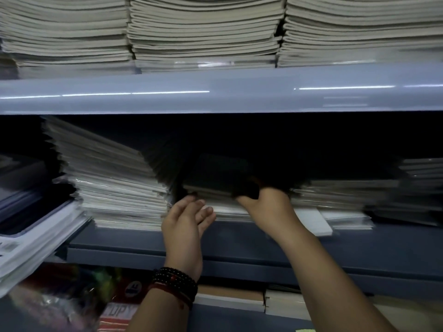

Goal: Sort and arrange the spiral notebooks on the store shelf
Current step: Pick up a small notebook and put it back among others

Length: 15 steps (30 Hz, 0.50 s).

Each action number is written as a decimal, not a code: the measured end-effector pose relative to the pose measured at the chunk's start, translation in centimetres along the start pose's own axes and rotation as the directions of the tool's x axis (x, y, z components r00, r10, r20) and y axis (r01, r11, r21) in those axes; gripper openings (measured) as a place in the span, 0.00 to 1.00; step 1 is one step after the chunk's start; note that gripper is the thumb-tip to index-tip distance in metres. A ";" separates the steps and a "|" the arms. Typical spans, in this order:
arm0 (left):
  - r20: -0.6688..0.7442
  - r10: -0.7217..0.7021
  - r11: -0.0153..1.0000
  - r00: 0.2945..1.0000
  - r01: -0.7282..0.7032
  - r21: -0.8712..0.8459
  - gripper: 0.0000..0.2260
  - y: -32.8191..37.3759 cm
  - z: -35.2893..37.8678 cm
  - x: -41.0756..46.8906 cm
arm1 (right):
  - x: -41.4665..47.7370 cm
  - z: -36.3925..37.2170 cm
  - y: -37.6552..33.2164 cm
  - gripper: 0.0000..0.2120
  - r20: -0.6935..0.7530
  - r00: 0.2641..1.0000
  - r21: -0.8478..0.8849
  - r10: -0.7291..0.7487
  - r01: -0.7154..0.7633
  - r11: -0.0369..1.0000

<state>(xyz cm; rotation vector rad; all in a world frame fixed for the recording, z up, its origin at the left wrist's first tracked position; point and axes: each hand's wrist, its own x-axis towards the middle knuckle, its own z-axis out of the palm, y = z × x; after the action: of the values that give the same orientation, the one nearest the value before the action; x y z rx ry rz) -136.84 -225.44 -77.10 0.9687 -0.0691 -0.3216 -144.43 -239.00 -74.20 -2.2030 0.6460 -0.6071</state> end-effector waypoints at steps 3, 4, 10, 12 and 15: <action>0.078 0.013 0.992 0.997 -0.023 0.121 0.08 -0.3 0.0 -1.4 | -0.9 -0.9 0.6 0.17 -0.026 0.999 0.069 -0.028 0.030 0.997; 0.115 0.004 0.987 0.993 -0.023 0.161 0.08 -0.5 0.1 -1.9 | -1.3 -1.2 0.8 0.16 -0.037 0.999 0.089 -0.036 0.039 0.995; 0.285 -0.180 0.940 0.941 0.080 0.330 0.08 -2.0 2.0 -4.2 | -3.4 -4.1 3.0 0.05 -0.107 0.991 0.194 -0.079 0.099 0.976; 0.314 -0.247 0.927 0.917 0.129 0.352 0.07 -2.6 3.2 -5.0 | -3.9 -5.5 4.1 0.07 -0.174 0.980 0.155 -0.100 0.127 0.980; 0.344 -0.312 0.901 0.885 0.161 0.402 0.09 -3.5 4.9 -5.7 | -4.6 -7.6 5.7 0.04 -0.273 0.959 -0.024 -0.082 0.078 0.997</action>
<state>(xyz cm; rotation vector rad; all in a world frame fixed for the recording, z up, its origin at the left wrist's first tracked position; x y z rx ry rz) -144.08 -229.51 -76.73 1.2711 -0.3996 -0.7595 -153.89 -243.54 -74.93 -2.1844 0.7045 -0.9640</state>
